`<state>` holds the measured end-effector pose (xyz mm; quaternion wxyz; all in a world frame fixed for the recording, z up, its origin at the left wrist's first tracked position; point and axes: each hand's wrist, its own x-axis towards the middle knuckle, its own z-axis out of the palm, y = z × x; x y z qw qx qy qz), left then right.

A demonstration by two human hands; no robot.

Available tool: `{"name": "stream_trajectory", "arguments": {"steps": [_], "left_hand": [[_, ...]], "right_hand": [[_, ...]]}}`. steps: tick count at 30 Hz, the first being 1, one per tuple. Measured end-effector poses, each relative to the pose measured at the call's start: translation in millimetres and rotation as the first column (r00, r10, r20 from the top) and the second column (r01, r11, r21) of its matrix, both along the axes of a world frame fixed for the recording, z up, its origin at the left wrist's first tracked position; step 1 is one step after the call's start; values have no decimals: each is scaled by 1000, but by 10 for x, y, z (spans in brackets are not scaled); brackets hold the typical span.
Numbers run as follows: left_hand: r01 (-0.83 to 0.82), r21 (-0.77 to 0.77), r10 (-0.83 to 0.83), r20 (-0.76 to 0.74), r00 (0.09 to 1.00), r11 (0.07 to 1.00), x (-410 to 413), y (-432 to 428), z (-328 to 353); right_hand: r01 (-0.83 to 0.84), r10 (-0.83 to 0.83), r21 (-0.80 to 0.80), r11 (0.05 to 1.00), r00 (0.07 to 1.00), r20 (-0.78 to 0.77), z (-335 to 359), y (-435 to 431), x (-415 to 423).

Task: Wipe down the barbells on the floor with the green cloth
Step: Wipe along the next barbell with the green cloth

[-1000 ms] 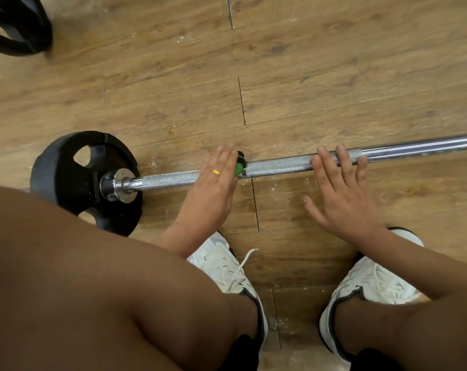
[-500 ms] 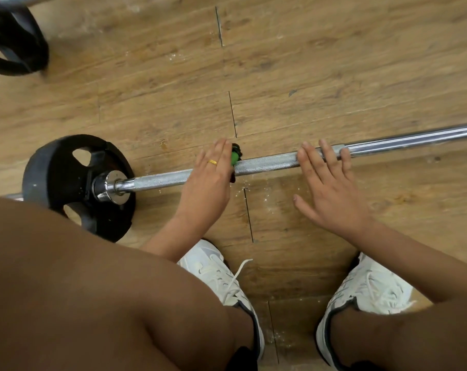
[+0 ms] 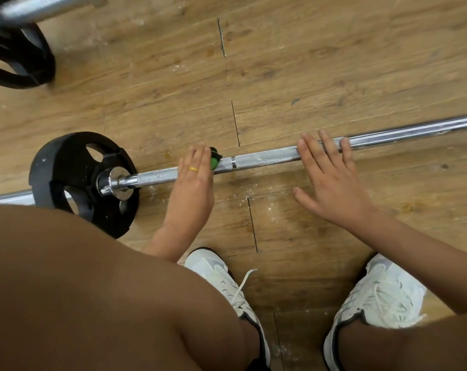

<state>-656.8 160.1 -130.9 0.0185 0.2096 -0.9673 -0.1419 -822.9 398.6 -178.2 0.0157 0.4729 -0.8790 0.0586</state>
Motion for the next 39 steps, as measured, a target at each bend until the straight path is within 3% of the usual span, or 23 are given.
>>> {"name": "stream_trajectory", "arguments": {"steps": [5,10,17,25,36,39], "left_hand": [[236,-22,-236,-10,972,972,-313,240,-53],[21,45,-19,-29,999,999,-218,17,-19],[172,8,-172,14,985,985,-386,41,-56],[82,20,-82,0,997,996,-520,119,-79],[274,-74,-265,116,957,959,-700,-277,-61],[292,-36,-286,129,950,956,-786,-347,-34]], "right_hand": [[3,-3,41,999,1000,14,46,-36,-62],[-13,12,56,998,1000,8,53,-59,-130],[-3,1,49,999,999,33,57,-123,-186],[-23,14,73,997,993,120,150,-214,-328],[-29,10,106,994,984,177,239,-350,-515],[-25,4,108,994,982,187,252,-409,-570]]}}
